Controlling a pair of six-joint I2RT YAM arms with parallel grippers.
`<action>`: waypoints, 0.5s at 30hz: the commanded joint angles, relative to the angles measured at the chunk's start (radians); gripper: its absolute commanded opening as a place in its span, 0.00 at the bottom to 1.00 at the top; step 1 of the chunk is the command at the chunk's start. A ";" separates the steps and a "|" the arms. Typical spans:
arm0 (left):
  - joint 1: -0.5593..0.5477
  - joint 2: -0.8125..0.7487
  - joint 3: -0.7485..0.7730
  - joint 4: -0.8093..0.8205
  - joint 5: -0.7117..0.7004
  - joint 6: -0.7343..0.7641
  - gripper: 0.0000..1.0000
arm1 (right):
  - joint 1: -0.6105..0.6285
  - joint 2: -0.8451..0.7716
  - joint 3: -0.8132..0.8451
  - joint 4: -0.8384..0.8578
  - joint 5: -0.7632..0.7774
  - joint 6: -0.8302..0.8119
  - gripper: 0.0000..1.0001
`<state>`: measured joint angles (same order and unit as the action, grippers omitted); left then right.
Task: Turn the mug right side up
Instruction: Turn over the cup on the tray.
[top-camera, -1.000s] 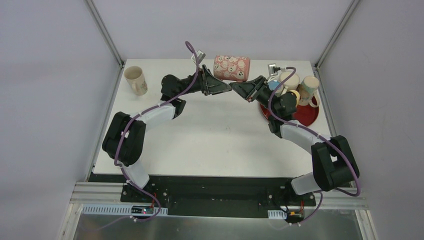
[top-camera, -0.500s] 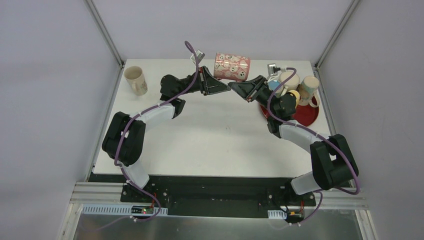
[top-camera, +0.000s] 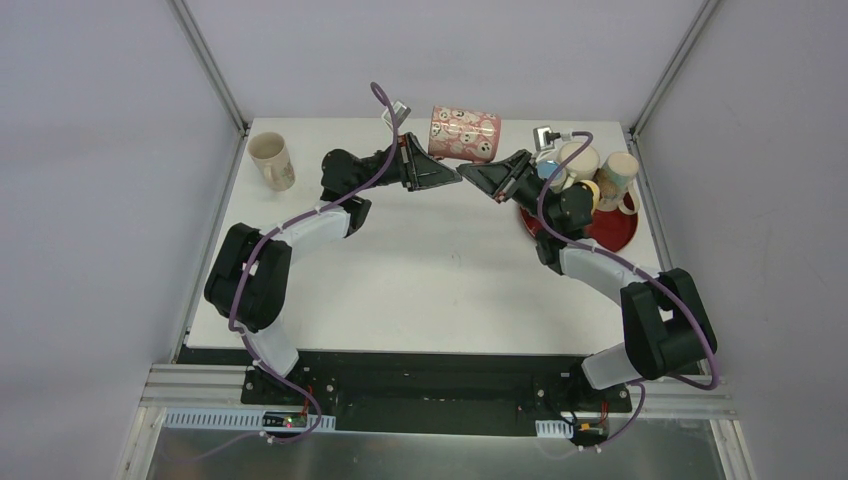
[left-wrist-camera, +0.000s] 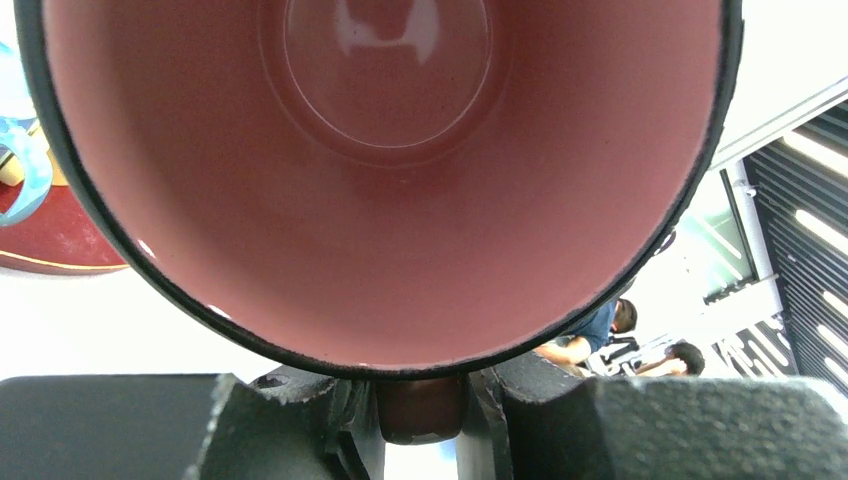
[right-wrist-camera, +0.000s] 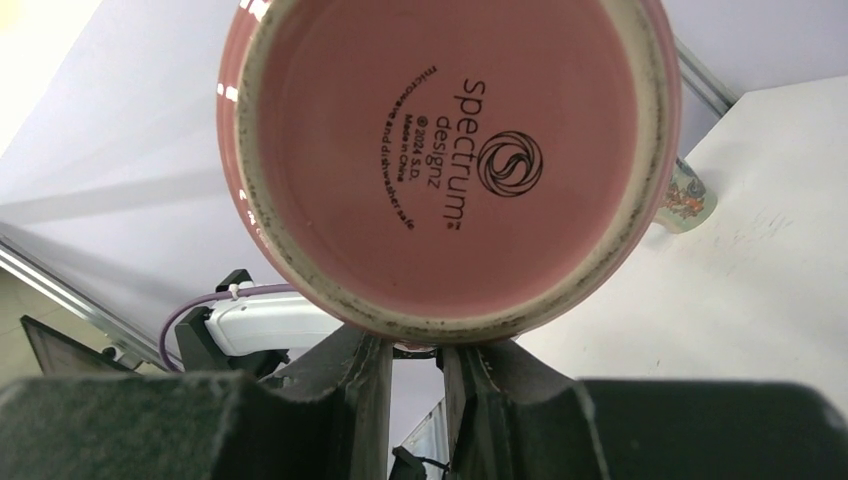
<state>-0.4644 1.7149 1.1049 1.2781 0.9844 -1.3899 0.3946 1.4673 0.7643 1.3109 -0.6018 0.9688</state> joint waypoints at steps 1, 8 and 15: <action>-0.033 -0.052 0.052 0.120 -0.001 0.017 0.00 | -0.007 -0.025 0.051 -0.021 -0.045 0.005 0.00; -0.033 -0.055 0.048 0.115 0.002 0.027 0.00 | -0.007 -0.044 0.051 -0.029 -0.060 0.006 0.00; -0.026 -0.069 0.039 0.071 -0.007 0.050 0.00 | -0.014 -0.048 0.040 -0.024 -0.074 -0.038 0.02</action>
<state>-0.4652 1.7149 1.1049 1.2552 0.9833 -1.3724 0.3855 1.4555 0.7761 1.2648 -0.6262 0.9867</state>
